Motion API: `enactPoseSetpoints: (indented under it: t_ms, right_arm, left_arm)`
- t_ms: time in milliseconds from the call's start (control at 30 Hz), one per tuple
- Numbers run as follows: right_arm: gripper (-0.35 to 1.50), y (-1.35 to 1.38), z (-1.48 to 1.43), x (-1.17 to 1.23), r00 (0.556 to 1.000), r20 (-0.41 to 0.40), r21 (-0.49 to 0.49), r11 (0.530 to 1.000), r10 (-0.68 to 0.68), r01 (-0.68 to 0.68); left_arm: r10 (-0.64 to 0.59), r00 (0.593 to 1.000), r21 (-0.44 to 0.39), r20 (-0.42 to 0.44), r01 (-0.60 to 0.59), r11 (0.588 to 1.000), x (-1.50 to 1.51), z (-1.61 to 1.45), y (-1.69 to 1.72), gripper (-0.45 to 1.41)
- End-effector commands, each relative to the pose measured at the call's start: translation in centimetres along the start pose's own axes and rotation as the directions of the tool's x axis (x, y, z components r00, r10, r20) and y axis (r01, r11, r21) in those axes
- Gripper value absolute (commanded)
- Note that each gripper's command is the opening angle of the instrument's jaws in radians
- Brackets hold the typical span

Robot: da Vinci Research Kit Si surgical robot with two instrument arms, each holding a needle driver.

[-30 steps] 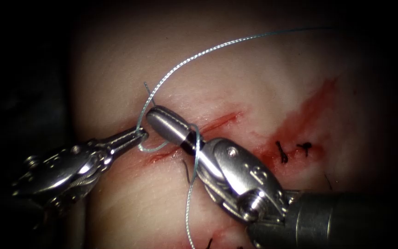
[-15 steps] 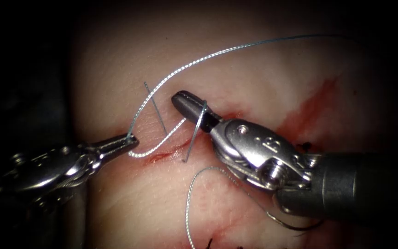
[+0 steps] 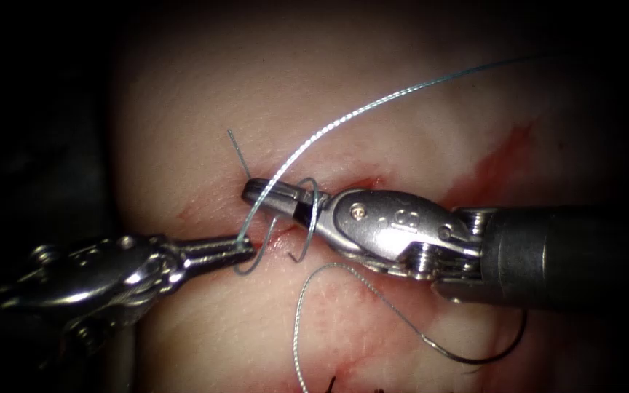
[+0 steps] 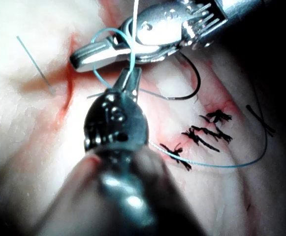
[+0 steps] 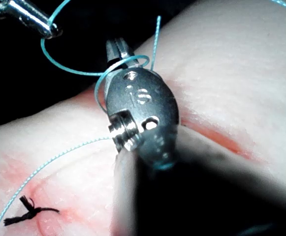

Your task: Wound Closure

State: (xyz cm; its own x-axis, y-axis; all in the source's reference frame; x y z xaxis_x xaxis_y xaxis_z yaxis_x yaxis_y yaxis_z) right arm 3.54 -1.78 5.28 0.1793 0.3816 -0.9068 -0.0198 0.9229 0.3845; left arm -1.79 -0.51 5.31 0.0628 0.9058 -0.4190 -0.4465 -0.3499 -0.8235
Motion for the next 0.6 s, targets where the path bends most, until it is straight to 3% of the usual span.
enactPoseSetpoints:
  t_ms: [33, 100, 333, 400, 600]
  right_arm:
    - [-0.35, 0.0, 0.09, -0.05, 1.0, 0.005, 0.052, 0.998, -0.023, 0.022]
    - [-0.35, -0.06, 0.15, -0.15, 0.997, 0.02, 0.128, 0.989, -0.08, 0.077]
    - [-0.35, -0.19, 0.41, -0.34, 0.988, 0.012, 0.232, 0.962, -0.153, 0.146]
    - [-0.35, -0.21, 0.44, -0.36, 0.986, 0.002, 0.302, 0.94, -0.167, 0.159]
    - [-0.35, -0.14, 0.34, -0.15, 0.979, -0.163, 0.449, 0.875, -0.119, 0.181]
  left_arm:
    - [0.002, 1.0, 0.004, -0.003, -0.002, 1.0, -0.05, 0.05, -0.03, -0.45]
    - [0.003, 1.0, -0.006, -0.017, -0.003, 1.0, -0.04, 0.06, -0.04, -0.45]
    - [-0.073, 0.995, -0.04, -0.068, 0.07, 0.997, -0.04, 0.1, -0.03, -0.45]
    - [-0.078, 0.993, -0.056, -0.086, 0.073, 0.996, -0.02, 0.11, -0.06, -0.45]
    - [-0.024, 0.993, -0.024, -0.114, 0.022, 0.999, -0.11, 0.08, -0.28, -0.45]
